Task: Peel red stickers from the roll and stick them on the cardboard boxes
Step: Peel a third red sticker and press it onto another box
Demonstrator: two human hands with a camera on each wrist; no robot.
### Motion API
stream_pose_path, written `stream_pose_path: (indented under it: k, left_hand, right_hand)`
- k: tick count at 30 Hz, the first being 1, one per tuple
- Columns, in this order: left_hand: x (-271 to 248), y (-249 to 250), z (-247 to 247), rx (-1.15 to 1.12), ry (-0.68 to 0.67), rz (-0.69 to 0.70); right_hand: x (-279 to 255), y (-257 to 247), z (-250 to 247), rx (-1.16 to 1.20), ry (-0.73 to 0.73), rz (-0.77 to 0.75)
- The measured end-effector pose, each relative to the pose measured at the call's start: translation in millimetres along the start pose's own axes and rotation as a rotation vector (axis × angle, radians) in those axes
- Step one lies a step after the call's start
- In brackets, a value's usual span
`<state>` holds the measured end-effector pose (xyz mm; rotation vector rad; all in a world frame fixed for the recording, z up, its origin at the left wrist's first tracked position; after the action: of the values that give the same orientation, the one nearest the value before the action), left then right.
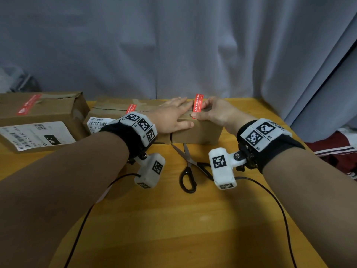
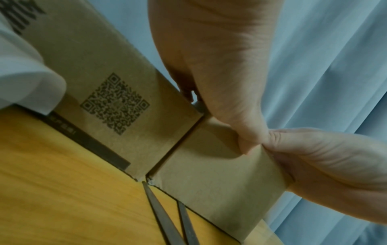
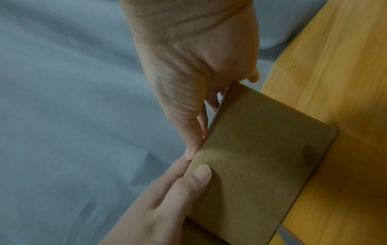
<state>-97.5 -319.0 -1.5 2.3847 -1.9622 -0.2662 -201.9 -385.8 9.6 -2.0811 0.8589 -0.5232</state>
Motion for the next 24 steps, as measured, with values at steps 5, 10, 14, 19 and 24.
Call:
stream_pose_path:
  k: [5,10,14,19,24]
  left_hand:
    - [1,-1,-1,-0.025,0.015,0.01]
    - [2,0,0,-0.033,0.03,0.017]
    - [2,-1,0,-0.038,0.032,0.014]
    - [2,-2,1,-0.04,0.009,-0.005]
    - [2,-3,2,-0.032,-0.001,-0.011]
  right_hand:
    - [3,4,1,0.012,0.012,-0.002]
    - [2,2,1,0.019,0.017,-0.012]
    - [6,6,-1,-0.05,0.092,-0.009]
    - [17,10,-3,-0.149,0.16,0.025]
    - [26,13,-13,-0.262,0.233,0.095]
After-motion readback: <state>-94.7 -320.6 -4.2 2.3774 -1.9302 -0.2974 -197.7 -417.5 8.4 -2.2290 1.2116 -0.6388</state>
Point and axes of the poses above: each hand's wrist, its own x-axis towards the middle knuckle, its own z-axis out of the palm, y = z × x, the point moved 8 cm from there along x, towards the middle knuckle, and after that the axes turned 10 degrees about -z, right-handed, at the moved point
